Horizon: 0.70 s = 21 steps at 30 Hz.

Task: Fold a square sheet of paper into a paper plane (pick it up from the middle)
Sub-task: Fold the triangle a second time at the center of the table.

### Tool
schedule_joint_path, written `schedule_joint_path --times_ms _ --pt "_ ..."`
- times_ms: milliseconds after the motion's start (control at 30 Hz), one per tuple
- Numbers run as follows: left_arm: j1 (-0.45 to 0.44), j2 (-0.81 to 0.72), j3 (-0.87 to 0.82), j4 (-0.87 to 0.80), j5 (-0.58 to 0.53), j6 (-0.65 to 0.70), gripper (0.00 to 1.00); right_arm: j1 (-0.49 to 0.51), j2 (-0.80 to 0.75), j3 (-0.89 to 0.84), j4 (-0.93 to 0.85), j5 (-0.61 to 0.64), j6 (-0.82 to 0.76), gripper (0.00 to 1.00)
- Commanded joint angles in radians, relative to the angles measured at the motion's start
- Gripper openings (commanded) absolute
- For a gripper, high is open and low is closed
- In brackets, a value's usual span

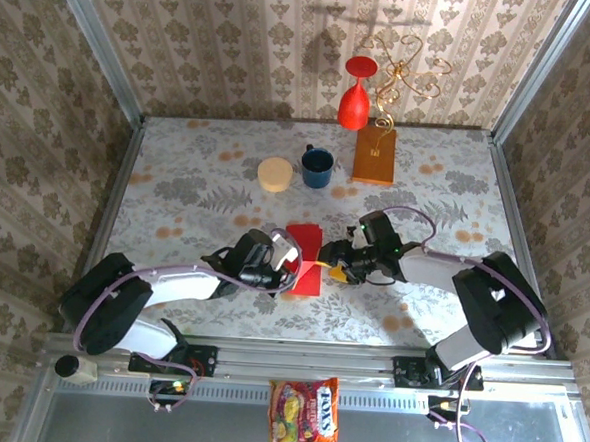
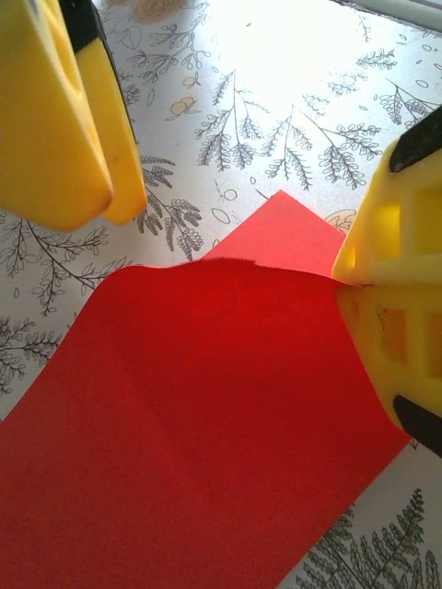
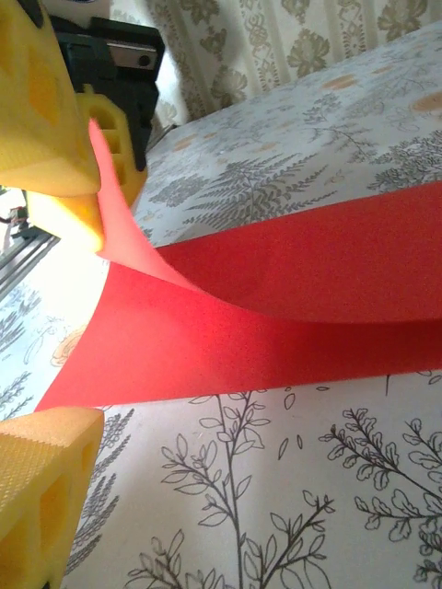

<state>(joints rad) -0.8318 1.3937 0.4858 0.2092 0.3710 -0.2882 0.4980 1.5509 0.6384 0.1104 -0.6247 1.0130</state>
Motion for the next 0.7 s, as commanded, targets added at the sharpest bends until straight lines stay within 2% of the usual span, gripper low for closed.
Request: schedule_joint_path --times_ms 0,467,667 --pt "-0.011 -0.006 0.019 -0.031 -0.007 -0.001 0.00 0.008 0.041 -0.008 0.100 -0.011 0.093 0.63" --pt "-0.019 0.022 0.022 -0.031 -0.003 0.015 0.00 0.015 0.143 0.028 0.201 -0.041 0.150 0.59" --pt "-0.021 0.035 0.033 -0.038 0.000 0.026 0.00 0.014 0.150 0.030 0.220 -0.056 0.156 0.47"
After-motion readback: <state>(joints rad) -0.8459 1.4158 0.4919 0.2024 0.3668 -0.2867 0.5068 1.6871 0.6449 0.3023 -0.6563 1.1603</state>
